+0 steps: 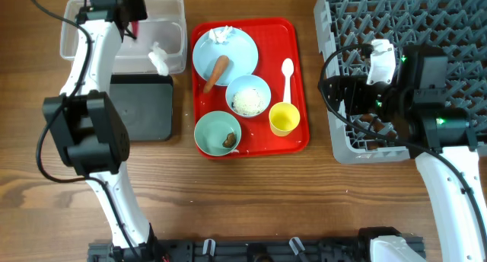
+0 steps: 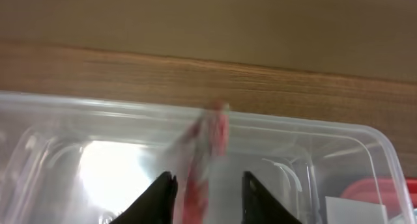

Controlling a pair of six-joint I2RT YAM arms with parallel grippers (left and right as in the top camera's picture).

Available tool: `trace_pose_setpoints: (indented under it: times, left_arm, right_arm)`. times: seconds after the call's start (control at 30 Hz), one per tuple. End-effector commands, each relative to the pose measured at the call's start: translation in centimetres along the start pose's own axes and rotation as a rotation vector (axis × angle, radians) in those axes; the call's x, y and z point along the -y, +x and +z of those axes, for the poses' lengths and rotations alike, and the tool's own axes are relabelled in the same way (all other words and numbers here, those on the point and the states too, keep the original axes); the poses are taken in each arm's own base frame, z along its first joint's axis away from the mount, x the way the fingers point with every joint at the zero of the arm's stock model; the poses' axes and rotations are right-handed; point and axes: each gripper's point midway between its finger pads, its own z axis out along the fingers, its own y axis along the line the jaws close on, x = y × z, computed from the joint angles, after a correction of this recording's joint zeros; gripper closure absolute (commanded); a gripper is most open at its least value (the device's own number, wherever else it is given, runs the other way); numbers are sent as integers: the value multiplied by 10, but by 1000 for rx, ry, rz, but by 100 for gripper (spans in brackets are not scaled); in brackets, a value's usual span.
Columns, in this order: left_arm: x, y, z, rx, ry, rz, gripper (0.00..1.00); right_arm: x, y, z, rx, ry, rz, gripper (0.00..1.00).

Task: Sort waste into correct bins and load items into the dishwasher rack
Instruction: 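Carry the wrapper and tissue with the left gripper into the clear bin and release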

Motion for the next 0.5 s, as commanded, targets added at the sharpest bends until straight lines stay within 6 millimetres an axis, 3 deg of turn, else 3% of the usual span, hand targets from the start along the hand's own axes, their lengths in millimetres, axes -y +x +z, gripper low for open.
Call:
trace_pose_setpoints:
  times: [0.0, 0.07, 0.2, 0.23, 0.27, 0.3, 0.4, 0.47]
  left_arm:
    - [9, -8, -4, 23, 41, 63, 38]
    - [9, -5, -5, 10, 42, 63, 0]
    - [14, -30, -38, 66, 62, 65, 0]
    - [20, -40, -57, 85, 95, 67, 0]
    - [31, -44, -91, 75, 156, 58, 0]
    - [35, -41, -108, 50, 174, 33, 0]
    - [44, -10, -139, -105, 179, -123, 0]
    - [40, 31, -145, -275, 86, -227, 0]
  right_arm:
    - [-7, -8, -3, 20, -22, -1, 0]
    - [-7, -8, -3, 19, -22, -1, 0]
    - [-7, -8, -3, 20, -22, -2, 0]
    - [-7, -8, -3, 20, -22, -2, 0]
    - [-7, -8, -3, 20, -22, -1, 0]
    - [-7, -8, -3, 20, -22, -1, 0]
    - [-7, -8, -3, 20, -22, -2, 0]
    - [-7, -8, -3, 20, -22, -2, 0]
